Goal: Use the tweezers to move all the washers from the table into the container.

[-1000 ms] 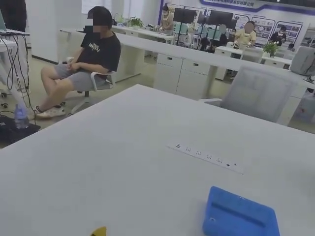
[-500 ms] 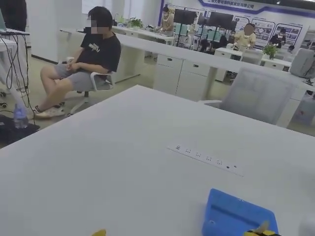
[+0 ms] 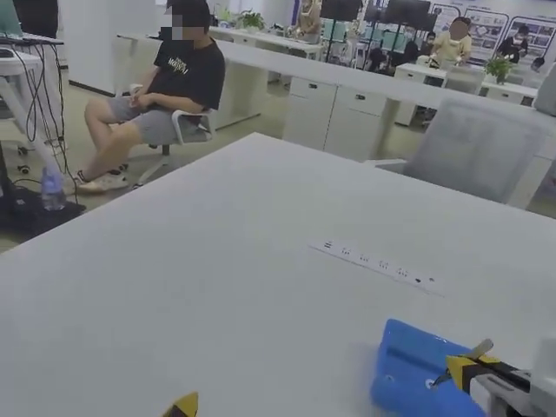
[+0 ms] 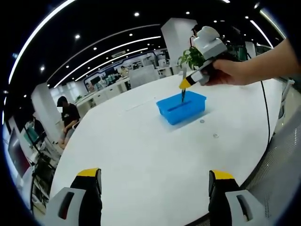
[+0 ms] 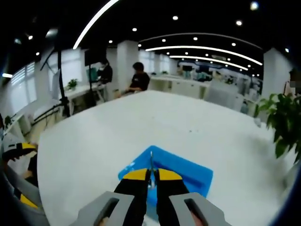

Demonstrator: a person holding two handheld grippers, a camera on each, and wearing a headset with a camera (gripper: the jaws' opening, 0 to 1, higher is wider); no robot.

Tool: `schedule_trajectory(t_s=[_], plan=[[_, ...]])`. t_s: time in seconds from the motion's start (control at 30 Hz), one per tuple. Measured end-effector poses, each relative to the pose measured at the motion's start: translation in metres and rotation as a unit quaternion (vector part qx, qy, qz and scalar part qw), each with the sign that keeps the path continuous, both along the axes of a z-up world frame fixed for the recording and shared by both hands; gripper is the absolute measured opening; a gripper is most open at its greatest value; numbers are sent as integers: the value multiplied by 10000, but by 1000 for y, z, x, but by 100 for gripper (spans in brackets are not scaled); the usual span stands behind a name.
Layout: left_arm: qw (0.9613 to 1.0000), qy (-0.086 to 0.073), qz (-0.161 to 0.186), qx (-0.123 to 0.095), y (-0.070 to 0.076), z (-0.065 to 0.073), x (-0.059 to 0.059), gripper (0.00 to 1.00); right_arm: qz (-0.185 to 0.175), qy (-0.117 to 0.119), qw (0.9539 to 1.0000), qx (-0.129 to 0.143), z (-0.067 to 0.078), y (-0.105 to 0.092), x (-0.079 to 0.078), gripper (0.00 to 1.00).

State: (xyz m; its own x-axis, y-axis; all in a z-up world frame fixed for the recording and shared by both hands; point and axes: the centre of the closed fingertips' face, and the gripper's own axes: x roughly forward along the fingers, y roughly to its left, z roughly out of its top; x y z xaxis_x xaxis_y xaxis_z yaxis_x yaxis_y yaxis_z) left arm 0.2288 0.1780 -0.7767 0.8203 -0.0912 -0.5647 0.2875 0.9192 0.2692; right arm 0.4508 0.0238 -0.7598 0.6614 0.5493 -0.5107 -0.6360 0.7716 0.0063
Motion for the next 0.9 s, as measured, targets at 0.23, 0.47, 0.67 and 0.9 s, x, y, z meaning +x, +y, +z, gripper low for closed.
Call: schedule_trajectory(t_s=[0.23, 0.47, 0.67, 0.9], plan=[[10000, 71, -25, 31, -1, -3, -1, 96, -47, 215, 9995, -230, -30, 0, 11, 2], [9999, 102, -29, 14, -1, -3, -1, 96, -51, 346, 9990, -275, -43, 2, 15, 2], [9999, 102, -41, 3, -2, -3, -1, 96, -22, 332, 9989, -333, -49, 2, 14, 2], [9999, 35, -102, -83, -5, 1, -1, 97, -24, 407, 9987, -303, -47, 1, 10, 3]])
